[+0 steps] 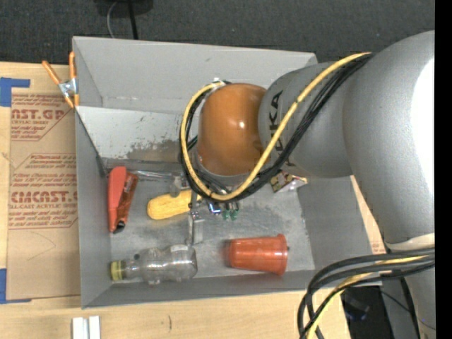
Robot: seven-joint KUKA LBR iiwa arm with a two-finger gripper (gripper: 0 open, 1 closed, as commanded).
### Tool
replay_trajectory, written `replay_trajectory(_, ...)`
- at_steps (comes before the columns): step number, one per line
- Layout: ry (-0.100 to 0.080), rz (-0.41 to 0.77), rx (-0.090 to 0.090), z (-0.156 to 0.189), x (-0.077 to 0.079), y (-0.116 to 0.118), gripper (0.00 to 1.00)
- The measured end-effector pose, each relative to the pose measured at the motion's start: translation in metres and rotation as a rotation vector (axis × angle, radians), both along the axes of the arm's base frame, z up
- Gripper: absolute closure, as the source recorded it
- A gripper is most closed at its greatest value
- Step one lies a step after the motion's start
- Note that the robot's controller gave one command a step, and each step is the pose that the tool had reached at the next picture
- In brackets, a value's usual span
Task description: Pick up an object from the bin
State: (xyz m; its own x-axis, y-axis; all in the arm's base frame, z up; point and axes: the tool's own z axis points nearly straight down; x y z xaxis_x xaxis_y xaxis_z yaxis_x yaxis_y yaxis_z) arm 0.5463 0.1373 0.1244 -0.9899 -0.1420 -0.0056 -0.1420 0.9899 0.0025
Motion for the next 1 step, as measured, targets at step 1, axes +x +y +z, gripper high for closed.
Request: replay_trajectory(1,0.0,-0.014,0.001,-0.0287,0.0072,-0.0045,0.0)
